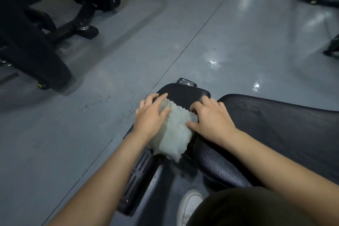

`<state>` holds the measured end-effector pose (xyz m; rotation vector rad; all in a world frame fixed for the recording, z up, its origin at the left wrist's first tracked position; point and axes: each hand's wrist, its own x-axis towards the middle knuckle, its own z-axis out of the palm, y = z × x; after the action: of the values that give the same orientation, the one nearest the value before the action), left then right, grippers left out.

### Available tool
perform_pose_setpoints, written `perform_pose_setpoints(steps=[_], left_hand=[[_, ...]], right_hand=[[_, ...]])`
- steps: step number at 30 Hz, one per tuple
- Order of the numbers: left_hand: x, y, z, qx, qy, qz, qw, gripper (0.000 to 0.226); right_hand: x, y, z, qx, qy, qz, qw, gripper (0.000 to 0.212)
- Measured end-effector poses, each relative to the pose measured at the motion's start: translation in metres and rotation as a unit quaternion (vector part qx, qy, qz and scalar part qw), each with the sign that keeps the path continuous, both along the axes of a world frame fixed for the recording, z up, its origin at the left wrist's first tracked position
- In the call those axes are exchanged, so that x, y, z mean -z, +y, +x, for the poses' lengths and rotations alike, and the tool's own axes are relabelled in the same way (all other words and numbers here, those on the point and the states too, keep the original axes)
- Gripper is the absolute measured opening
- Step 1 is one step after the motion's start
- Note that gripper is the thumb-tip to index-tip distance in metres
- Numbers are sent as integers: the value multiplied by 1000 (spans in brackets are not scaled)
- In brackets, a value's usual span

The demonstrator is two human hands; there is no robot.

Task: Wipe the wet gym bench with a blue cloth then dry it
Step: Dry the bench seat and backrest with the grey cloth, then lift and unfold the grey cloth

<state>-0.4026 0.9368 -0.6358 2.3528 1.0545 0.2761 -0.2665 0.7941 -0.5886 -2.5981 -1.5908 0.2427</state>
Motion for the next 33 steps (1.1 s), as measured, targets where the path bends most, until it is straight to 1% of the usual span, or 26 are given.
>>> perform_pose_setpoints(steps=[3, 6, 7, 10, 14, 17, 21, 25, 28, 30, 33], left_hand=[[-2, 29, 3, 100, 41, 4, 994, 39], [-11, 40, 10, 135, 51, 14, 989, 15], [-15, 41, 12, 148, 60, 22, 987, 11], [-29, 40, 12, 171, 65, 39, 982, 14], [-63, 25, 6, 141, 14, 34, 989, 15], [-101, 6, 6, 150, -27, 55, 987, 16], [-156, -30, 20, 199, -88, 87, 972, 15], [-208, -89, 53, 270, -122, 116, 948, 17], [-245, -145, 88, 324, -146, 137, 925, 22], [-269, -190, 112, 352, -159, 155, 909, 22], [-304, -264, 144, 398, -183, 163, 884, 19]], right_hand=[[1, 3, 3, 19, 27, 16, 999, 36], [1, 0, 2, 24, 54, 37, 998, 15], [1, -2, 2, 27, 67, 50, 996, 10], [-4, -9, 2, 42, 135, 101, 985, 7], [-25, -30, 3, 70, 270, 171, 945, 12], [-45, -54, 7, 79, 300, 229, 923, 17], [-83, -103, 21, 101, 271, 277, 916, 16], [-134, -177, 40, 134, 200, 299, 923, 17], [-176, -249, 51, 171, 124, 301, 930, 13], [-204, -305, 56, 205, 81, 313, 924, 8], [-239, -391, 59, 252, 27, 335, 908, 7]])
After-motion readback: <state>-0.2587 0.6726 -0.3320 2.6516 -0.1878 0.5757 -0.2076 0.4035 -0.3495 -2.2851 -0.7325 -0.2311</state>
